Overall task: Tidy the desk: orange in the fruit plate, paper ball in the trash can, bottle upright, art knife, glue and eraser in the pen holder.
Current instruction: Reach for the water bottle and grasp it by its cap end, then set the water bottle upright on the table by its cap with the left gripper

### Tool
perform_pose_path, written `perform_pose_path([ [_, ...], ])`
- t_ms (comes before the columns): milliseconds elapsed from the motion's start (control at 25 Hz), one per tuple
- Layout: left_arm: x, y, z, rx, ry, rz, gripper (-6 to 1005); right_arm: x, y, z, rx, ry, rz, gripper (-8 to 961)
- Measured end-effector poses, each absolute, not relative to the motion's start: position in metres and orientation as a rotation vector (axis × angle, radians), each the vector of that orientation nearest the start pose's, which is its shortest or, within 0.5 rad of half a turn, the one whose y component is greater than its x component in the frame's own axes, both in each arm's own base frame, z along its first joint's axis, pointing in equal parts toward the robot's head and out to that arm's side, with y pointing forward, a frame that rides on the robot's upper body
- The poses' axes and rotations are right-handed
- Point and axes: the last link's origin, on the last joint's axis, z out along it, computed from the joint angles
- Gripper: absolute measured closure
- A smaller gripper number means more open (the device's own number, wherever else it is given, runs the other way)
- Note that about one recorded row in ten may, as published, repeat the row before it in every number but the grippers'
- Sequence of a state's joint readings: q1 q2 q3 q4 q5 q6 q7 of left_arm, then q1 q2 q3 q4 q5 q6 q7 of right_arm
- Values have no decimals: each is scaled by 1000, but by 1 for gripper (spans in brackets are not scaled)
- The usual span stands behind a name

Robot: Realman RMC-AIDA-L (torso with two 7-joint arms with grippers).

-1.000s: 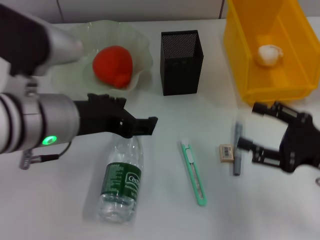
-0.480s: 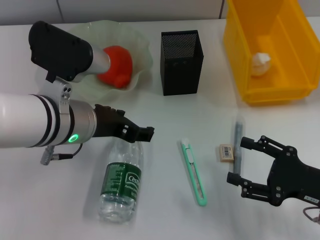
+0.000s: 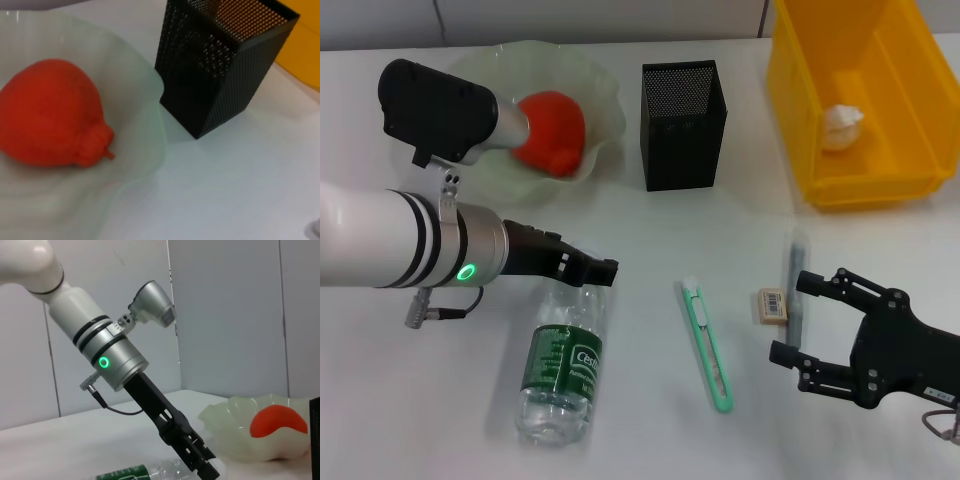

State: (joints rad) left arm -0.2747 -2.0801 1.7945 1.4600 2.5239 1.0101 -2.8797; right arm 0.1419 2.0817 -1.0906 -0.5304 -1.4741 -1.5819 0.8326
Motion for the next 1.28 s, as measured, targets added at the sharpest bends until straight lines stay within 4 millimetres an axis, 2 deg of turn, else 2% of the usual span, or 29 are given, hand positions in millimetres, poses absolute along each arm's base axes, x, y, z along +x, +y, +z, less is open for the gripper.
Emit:
perform_pose_path([
  [240, -204, 323, -65, -2393, -1165, 104, 235, 312, 218, -33, -2552, 395, 894, 110],
  [440, -202, 324, -69, -2419, -1176, 143, 239, 312, 218, -32, -2552, 431, 902, 111],
  [640, -198, 324, -65, -2426, -1128, 160, 470, 312, 218, -31, -2551, 446, 904, 111],
  [920, -195, 319, -60, -2451, -1043, 175, 534, 312, 217, -31, -2549, 447, 907, 111],
  [1000, -193, 317, -54, -2459, -1001, 147, 534, 312, 217, -30, -2545, 447, 912, 110],
  [1040, -190, 313, -44, -2480, -937, 80, 534, 312, 217, -29, -2537, 447, 916, 110],
  [1080, -190, 313, -44, -2480, -937, 80, 534, 312, 217, -29, -2537, 447, 916, 110],
  [1200, -192, 310, -22, -2504, -851, -60, 535, 312, 219, -27, -2533, 449, 919, 110],
  [1240, -198, 308, -7, -2507, -805, -162, 535, 311, 220, -25, -2535, 453, 920, 111],
  [1280, -198, 308, -7, -2507, -805, -162, 535, 311, 220, -25, -2535, 453, 920, 111],
])
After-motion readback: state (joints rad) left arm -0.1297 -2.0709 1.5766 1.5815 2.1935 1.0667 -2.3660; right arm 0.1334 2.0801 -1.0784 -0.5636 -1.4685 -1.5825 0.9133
